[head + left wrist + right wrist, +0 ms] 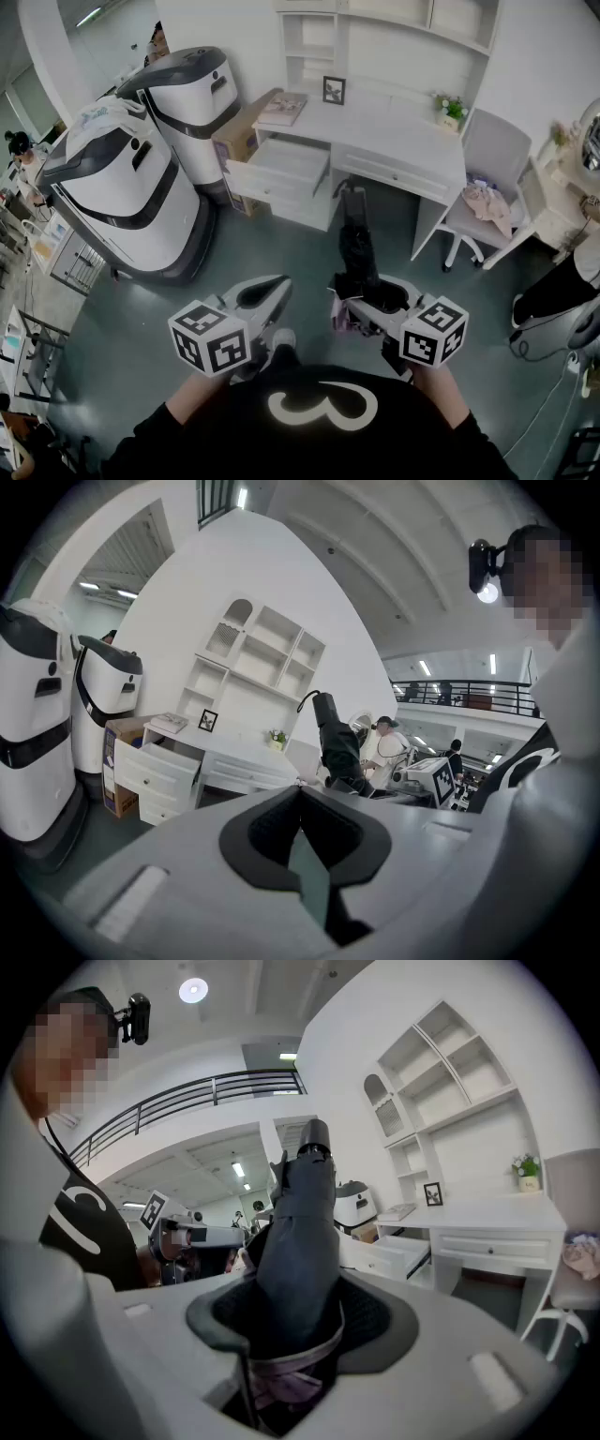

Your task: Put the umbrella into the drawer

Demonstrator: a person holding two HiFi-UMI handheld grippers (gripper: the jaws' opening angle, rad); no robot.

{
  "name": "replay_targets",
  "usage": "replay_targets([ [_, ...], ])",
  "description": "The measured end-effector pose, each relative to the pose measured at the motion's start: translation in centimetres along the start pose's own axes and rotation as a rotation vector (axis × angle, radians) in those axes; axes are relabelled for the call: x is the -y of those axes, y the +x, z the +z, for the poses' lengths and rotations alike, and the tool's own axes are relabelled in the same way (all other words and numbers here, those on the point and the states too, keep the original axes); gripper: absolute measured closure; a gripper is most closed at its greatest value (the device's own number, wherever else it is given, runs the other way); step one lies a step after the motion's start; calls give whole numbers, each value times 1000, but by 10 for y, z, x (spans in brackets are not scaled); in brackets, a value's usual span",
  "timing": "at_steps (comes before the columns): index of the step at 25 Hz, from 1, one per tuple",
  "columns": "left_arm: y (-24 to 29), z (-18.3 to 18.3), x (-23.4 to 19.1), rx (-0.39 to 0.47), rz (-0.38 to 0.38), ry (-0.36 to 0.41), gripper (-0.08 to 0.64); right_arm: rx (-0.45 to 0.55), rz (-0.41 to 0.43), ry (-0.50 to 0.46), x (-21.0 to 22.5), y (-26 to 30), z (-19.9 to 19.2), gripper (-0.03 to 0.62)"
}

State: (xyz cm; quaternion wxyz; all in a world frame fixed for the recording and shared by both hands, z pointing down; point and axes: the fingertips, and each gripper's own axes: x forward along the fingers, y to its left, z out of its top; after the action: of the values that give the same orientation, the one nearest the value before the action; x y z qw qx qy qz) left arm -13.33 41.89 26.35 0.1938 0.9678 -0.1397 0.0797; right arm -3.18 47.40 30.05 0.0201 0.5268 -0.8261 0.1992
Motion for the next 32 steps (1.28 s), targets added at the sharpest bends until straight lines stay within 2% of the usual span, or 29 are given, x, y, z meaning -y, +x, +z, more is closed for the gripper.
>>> replay_targets([
  [12,3,-5,-9,-4,12,8,552,3,-4,-16,5,3,-7,368],
  [20,34,-3,-23,-13,-18,-2,552,-10,-16,14,34,15,-13,365],
  [27,61,8,-65,-19,-16,-10,552,-28,-10,42,68,52,-6,365],
  [32,88,22,-114,-28,-8,-40,552,-43,-9,63,101,94,8,365],
])
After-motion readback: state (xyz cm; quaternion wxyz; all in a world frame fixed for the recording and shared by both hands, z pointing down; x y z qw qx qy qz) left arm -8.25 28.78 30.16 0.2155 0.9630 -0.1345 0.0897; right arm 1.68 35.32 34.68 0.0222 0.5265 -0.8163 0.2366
